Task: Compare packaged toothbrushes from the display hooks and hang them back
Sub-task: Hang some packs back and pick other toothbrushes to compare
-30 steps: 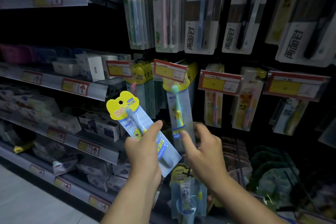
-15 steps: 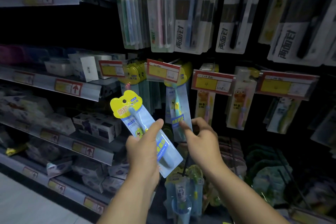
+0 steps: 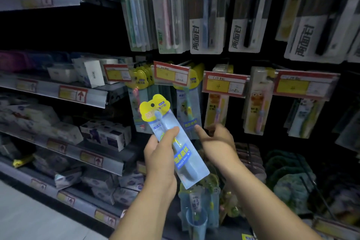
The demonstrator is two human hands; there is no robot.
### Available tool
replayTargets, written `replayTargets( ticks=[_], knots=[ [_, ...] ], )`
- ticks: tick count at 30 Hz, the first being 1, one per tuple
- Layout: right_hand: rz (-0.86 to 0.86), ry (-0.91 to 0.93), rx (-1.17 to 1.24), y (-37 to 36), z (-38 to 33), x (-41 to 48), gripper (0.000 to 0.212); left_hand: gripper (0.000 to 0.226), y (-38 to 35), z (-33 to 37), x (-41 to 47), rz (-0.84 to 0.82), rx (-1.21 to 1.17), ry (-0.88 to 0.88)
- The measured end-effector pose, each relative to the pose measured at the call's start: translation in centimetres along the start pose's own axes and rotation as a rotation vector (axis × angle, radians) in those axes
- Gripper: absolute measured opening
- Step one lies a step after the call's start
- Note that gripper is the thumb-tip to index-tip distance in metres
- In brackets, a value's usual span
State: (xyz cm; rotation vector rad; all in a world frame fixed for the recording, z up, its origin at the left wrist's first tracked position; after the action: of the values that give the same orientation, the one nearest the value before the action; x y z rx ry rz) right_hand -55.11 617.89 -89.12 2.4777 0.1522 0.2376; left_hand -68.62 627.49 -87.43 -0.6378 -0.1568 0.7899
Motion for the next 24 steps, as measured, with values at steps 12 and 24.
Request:
replayTargets(
  ticks=[12,24],
  knots=[
    [-0.545,0.423,0.347,1.3,-1.7,-6.7,0.022,0.017,-0.2,1.3,-0.3,-0.096,-0.03,-0.075],
    [-0.456,0.342,0.326,2.1,-2.9,-6.1,0.022,0.02,2.5,1.0,-0.2,-0.101,0.15,-0.151]
  ],
)
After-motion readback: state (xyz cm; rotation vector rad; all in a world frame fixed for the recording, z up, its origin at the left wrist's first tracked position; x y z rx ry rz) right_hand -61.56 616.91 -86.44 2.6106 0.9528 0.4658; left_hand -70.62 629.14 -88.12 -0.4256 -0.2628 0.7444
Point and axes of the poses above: each hand's wrist, its own x-axis towards the middle knuckle, its own y-axis out of the back of the hand, z = x × y, the point moved 4 cm from there along x, towards the middle knuckle, and after that the axes turned 6 degrees about -x, right-handed, at the moved point
